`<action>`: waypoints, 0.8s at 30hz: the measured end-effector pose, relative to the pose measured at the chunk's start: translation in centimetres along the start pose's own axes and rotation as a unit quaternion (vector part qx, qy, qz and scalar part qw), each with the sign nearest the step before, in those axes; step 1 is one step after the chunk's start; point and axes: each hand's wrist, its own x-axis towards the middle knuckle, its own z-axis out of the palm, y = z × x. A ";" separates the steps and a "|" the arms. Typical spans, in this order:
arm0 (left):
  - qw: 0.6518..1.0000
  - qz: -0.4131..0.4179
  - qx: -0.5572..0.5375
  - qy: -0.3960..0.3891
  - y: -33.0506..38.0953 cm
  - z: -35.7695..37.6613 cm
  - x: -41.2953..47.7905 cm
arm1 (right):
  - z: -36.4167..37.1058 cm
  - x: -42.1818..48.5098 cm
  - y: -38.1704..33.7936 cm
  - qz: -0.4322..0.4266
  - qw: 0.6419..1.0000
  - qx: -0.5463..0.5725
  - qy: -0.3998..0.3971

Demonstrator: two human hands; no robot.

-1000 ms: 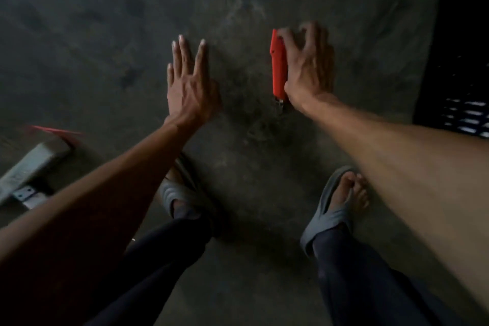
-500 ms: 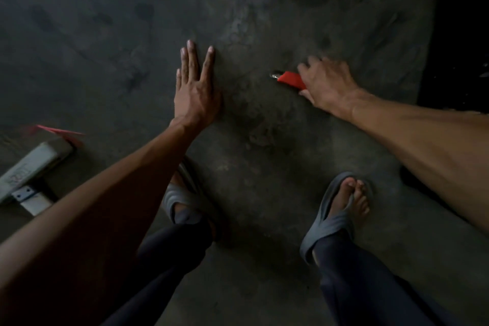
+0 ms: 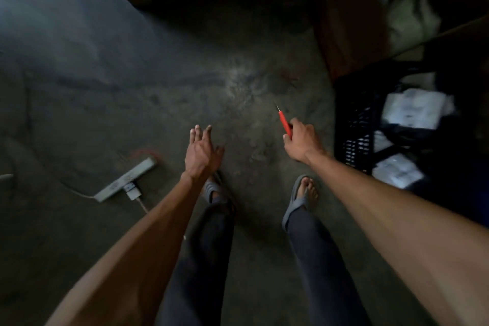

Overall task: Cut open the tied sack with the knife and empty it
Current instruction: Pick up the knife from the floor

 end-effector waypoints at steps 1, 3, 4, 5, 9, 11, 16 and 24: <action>1.000 0.001 -0.008 -0.002 1.2 -3.2 -3.3 | -2.9 -3.4 -1.8 -0.006 1.000 0.014 0.003; 1.000 0.018 -0.015 0.010 3.5 -9.7 -9.3 | -8.3 -9.9 -5.3 -0.016 0.999 0.032 0.012; 0.999 0.032 -0.017 0.021 4.5 -12.9 -12.0 | -10.8 -12.8 -7.0 -0.024 0.999 0.038 0.020; 0.998 0.046 -0.021 0.034 5.5 -16.0 -14.3 | -13.1 -15.5 -8.4 -0.029 0.998 0.048 0.030; 0.988 0.094 -0.053 0.114 8.1 -27.3 -21.3 | -20.5 -23.2 -14.3 -0.052 0.990 0.104 0.084; 0.980 0.113 -0.069 0.151 8.8 -31.6 -23.4 | -23.3 -25.2 -17.0 -0.058 0.981 0.157 0.095; 0.957 0.150 -0.090 0.233 11.0 -40.1 -24.6 | -29.5 -25.7 -22.7 -0.091 0.946 0.268 0.160; 0.928 0.197 -0.100 0.299 16.2 -50.1 -16.5 | -40.4 -16.9 -31.2 -0.166 0.924 0.268 0.217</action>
